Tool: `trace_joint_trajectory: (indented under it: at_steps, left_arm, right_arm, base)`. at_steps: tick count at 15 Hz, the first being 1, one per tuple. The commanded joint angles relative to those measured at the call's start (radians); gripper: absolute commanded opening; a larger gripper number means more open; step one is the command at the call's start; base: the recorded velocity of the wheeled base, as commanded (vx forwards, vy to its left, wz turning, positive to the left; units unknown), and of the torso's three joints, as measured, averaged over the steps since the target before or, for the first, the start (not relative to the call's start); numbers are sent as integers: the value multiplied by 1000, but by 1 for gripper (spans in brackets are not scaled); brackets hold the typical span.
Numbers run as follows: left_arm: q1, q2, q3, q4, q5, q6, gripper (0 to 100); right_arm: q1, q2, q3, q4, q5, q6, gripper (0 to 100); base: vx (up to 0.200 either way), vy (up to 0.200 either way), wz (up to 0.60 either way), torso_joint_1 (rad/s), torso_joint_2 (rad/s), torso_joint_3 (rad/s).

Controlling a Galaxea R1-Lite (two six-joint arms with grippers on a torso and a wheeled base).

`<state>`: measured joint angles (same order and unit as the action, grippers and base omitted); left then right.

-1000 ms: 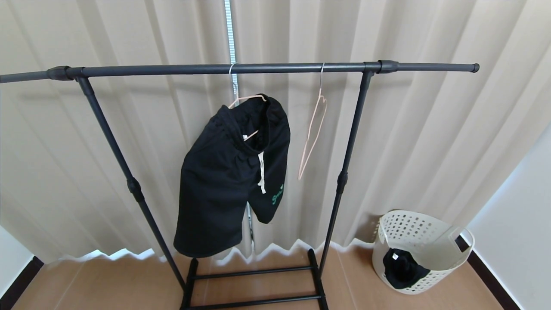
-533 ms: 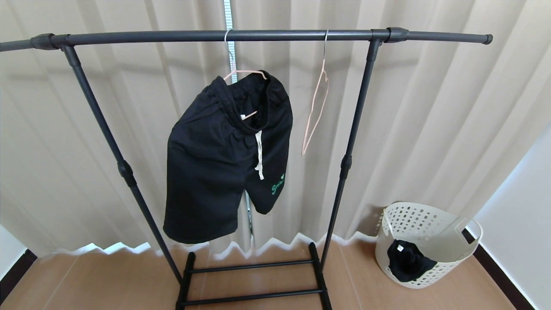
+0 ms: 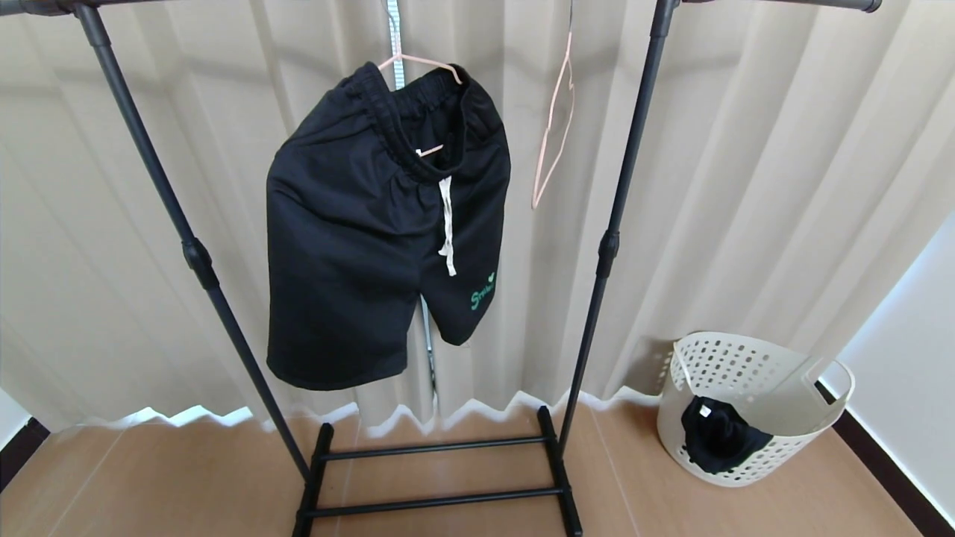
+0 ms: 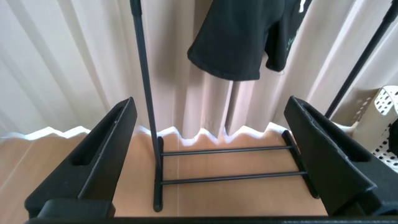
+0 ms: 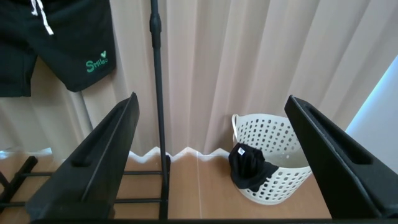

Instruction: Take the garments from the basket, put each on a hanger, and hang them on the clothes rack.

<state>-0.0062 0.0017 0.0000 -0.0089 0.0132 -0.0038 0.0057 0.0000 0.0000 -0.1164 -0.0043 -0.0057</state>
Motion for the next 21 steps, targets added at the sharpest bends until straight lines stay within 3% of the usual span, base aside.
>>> trace_joint_trajectory:
  at_steps: [1, 11, 21]
  left_arm:
    - [2, 1, 0, 0, 1, -1, 100]
    - [0, 1, 0, 0, 1, 1, 100]
    - [0, 1, 0, 0, -1, 1, 100]
  right_arm:
    - [0, 2, 0, 0, 0, 0, 100]
    - [0, 2, 0, 0, 0, 0, 100]
    - [0, 2, 0, 0, 0, 0, 100]
  base:
    - [0, 0, 0, -129, 481, 334]
    - [0, 0, 0, -79, 441, 354]
    - [0, 0, -180, -3, 32, 31]
